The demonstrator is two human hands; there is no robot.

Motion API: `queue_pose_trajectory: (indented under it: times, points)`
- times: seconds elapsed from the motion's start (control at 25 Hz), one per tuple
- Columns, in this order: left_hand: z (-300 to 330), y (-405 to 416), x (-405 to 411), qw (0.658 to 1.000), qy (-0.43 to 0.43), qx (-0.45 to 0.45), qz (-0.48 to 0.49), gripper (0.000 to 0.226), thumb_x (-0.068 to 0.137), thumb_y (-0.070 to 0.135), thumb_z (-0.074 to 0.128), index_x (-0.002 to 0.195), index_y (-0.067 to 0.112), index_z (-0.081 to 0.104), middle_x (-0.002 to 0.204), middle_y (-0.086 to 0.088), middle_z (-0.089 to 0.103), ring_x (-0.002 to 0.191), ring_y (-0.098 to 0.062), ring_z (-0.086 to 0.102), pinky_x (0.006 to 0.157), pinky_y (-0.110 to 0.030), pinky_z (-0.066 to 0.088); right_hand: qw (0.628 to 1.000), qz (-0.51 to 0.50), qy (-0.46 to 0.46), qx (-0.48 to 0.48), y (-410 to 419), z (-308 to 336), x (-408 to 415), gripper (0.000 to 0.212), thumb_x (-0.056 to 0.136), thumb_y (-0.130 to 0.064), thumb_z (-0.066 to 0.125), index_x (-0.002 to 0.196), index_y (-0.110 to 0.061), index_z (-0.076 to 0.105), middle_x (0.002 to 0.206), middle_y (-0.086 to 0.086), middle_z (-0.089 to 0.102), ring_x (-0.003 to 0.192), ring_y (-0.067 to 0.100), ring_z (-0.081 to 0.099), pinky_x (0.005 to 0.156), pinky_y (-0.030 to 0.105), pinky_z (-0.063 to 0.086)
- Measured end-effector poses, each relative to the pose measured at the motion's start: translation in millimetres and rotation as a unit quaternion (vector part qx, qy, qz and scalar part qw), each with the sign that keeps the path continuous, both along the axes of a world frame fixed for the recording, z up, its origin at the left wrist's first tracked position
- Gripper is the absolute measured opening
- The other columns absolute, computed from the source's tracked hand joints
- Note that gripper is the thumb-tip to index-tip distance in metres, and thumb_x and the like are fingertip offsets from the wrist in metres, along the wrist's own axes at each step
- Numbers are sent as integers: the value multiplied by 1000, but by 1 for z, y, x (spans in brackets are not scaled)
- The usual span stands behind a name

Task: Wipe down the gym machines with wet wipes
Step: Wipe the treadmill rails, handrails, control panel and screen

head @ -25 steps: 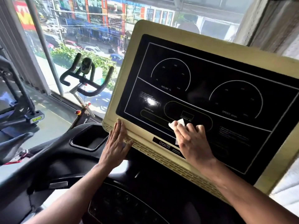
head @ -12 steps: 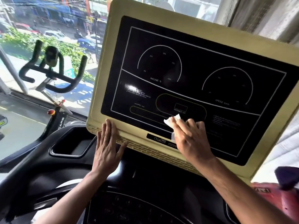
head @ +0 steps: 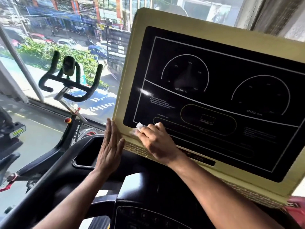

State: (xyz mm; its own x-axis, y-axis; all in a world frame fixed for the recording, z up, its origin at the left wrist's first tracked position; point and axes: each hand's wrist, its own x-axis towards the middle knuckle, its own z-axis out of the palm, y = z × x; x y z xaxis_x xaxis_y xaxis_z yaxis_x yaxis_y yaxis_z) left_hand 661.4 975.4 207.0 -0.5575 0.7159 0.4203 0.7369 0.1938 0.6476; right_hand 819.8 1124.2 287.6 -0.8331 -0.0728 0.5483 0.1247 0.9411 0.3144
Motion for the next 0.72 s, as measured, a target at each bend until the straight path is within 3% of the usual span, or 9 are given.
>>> queue_pose_trajectory:
  times: [0.24,0.36,0.52,0.6,0.72]
  points:
    - [2,-2,-5,999,-13,28,-23,68,109,43,26,165,13,3,173,3,-11,160,-18,-1,128,-38,10,996,-16,85,-12,36,76,-68,28,101,-12,53,124,-17,70,113,3,62,86,17,54,78,36,37]
    - [4,-1,-10,996,-59,55,-24,71,108,53,19,165,13,4,173,7,-10,160,-13,-2,129,-35,11,1000,-15,24,2,14,48,-76,33,107,-13,40,124,-18,68,126,5,62,88,18,55,79,37,36]
    - [3,-2,-15,998,-46,46,-10,74,108,58,14,165,11,3,173,5,-9,160,-14,-3,130,-40,12,997,24,-73,26,-15,-6,-42,29,105,-11,43,111,-13,71,130,6,63,89,19,59,79,39,40]
    - [6,-1,-5,1000,-1,30,-2,68,110,48,20,165,10,5,173,1,-6,160,-17,-2,130,-45,8,997,23,-69,6,-8,0,-17,25,104,-11,48,118,-13,68,134,5,61,93,20,60,80,40,41]
    - [15,15,31,998,45,16,-34,67,109,36,30,165,10,5,174,-4,-6,160,-22,-3,130,-38,1,998,-47,-22,-37,24,24,38,33,103,-12,50,134,-16,60,138,0,57,98,20,57,83,41,39]
